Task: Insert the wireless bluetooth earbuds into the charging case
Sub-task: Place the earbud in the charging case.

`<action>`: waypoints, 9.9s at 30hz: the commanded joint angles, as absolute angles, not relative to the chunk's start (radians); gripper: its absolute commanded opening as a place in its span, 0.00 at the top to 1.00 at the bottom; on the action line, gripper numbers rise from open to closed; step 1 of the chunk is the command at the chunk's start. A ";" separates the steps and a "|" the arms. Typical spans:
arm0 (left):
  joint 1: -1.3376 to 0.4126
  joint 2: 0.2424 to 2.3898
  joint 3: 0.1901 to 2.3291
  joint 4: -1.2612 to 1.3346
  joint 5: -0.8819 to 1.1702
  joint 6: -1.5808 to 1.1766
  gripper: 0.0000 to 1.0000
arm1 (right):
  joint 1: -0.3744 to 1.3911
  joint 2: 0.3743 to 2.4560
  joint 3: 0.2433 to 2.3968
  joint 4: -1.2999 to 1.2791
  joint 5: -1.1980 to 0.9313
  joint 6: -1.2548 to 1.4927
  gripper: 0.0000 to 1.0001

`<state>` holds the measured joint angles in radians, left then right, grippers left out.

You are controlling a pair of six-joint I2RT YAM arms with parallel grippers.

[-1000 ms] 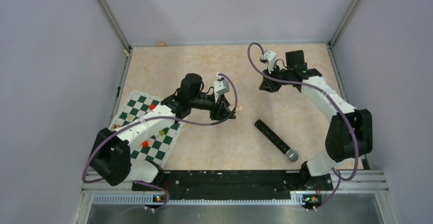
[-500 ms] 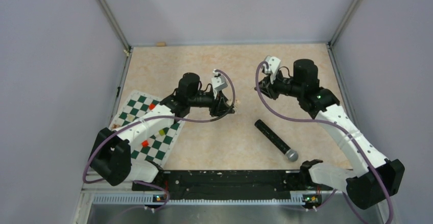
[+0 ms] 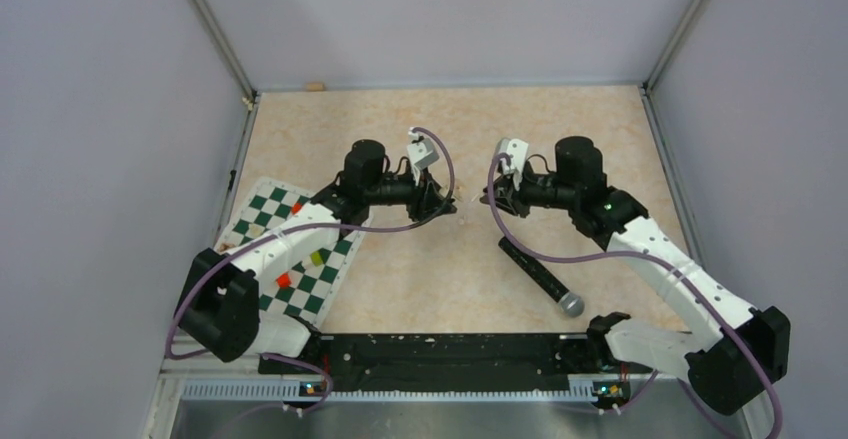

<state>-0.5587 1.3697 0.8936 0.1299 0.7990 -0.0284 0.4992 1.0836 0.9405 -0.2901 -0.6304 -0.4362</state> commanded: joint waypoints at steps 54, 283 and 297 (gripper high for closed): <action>-0.557 1.403 0.904 0.193 0.829 -0.063 1.00 | 0.673 1.142 0.890 -0.116 -0.412 -0.430 0.98; -0.213 1.063 0.397 1.229 0.853 -0.374 0.99 | 1.180 1.552 1.632 -0.506 0.175 -0.698 0.76; -0.201 1.049 0.398 1.247 0.867 -0.393 0.98 | 1.179 1.536 1.678 -0.515 0.224 -0.704 0.56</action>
<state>-0.2096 1.0794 0.3607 1.1755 0.8665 -0.3759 1.1645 1.5463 1.6073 -0.5194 0.2123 -0.7166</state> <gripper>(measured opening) 0.331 0.409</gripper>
